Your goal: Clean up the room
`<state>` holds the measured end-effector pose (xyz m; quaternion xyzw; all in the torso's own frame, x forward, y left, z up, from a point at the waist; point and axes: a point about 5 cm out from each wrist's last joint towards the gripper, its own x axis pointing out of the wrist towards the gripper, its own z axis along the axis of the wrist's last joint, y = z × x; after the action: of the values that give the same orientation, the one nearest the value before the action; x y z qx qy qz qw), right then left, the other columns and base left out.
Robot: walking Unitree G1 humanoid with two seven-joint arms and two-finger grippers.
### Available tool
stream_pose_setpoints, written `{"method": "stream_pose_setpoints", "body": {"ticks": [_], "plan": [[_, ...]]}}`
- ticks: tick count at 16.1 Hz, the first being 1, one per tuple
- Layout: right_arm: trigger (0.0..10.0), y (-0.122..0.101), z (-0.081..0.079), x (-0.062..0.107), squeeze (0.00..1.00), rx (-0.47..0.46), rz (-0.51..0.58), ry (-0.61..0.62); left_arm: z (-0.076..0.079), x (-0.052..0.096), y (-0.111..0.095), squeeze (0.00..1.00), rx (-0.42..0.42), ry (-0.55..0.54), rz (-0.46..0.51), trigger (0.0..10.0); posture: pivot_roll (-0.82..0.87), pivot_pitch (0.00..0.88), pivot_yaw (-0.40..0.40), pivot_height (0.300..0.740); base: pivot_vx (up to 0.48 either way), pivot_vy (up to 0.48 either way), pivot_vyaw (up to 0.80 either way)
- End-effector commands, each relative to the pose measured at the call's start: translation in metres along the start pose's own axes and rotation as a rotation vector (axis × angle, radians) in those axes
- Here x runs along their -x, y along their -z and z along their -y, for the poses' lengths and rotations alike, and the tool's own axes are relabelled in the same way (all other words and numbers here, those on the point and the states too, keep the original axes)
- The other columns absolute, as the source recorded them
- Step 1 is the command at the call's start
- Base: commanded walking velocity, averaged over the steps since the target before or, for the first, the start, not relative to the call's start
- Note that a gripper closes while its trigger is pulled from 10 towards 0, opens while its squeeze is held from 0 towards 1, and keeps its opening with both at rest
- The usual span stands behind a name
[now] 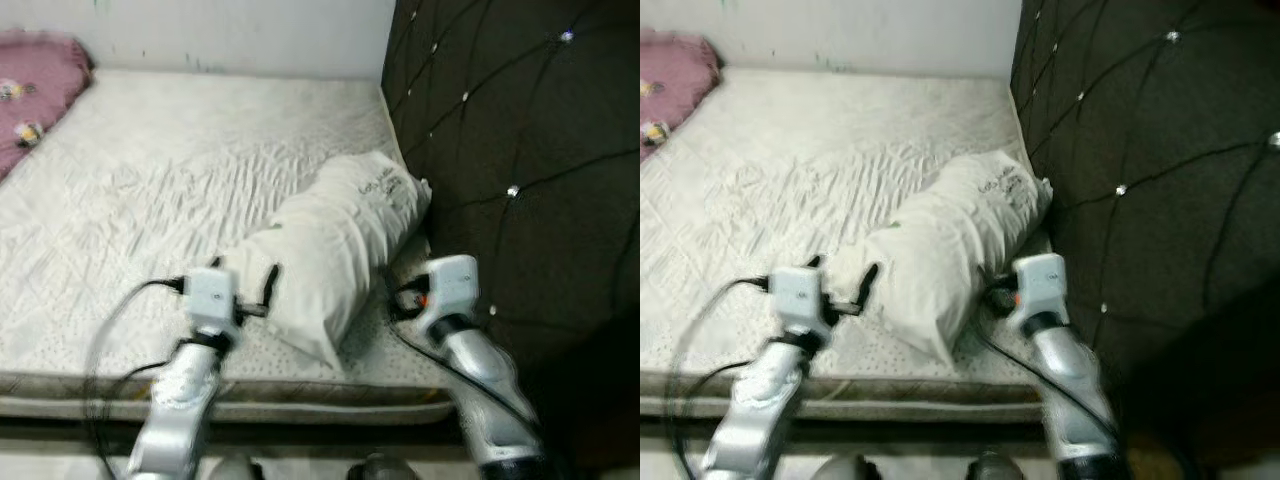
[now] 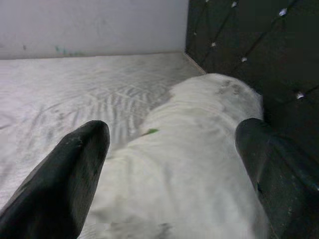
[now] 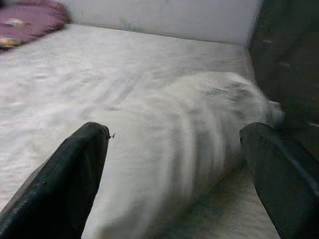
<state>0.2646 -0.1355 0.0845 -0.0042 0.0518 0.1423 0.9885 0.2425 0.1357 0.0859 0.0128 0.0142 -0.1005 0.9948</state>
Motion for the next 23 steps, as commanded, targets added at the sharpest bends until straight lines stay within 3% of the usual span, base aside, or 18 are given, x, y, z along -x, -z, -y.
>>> {"method": "stream_pose_setpoints", "body": {"ticks": [1, 8, 13, 15, 20, 23], "plan": [[10.0, -0.002, 0.005, 0.000, 0.00, 0.004, 0.000, 0.015, 0.004, 0.000, -0.004, 0.00, 0.013, 0.024, 0.020, 10.0, -0.03, 0.036, -0.012, 0.740, 0.000, 0.000, -0.80], [10.0, -0.002, 0.005, -0.001, 0.00, 0.005, -0.001, 0.015, 0.003, 0.000, -0.004, 0.00, 0.020, 0.017, 0.017, 10.0, -0.03, 0.035, -0.013, 0.740, 0.000, 0.000, -0.06], [10.0, -0.001, 0.004, 0.000, 0.00, 0.001, -0.003, 0.015, -0.006, -0.002, 0.003, 0.00, -0.021, -0.081, -0.041, 10.0, -0.03, 0.037, -0.013, 0.740, 0.000, 0.000, -0.65], [10.0, -0.001, 0.004, 0.000, 0.00, -0.002, 0.000, 0.015, -0.002, -0.001, -0.001, 0.00, 0.000, -0.036, -0.009, 10.0, -0.03, 0.040, -0.011, 0.740, 0.000, 0.000, 0.00], [10.0, -0.001, 0.005, -0.002, 0.00, -0.007, -0.006, 0.018, -0.002, -0.002, -0.002, 0.00, 0.003, -0.046, -0.012, 10.0, -0.03, 0.045, -0.016, 0.740, 0.000, 0.000, -0.80], [10.0, -0.014, 0.011, 0.002, 0.00, -0.042, 0.080, 0.062, -0.020, 0.007, -0.002, 0.00, -0.014, -0.146, 0.001, 10.0, -0.03, 0.046, -0.014, 0.740, 0.000, 0.000, -0.27]]}}
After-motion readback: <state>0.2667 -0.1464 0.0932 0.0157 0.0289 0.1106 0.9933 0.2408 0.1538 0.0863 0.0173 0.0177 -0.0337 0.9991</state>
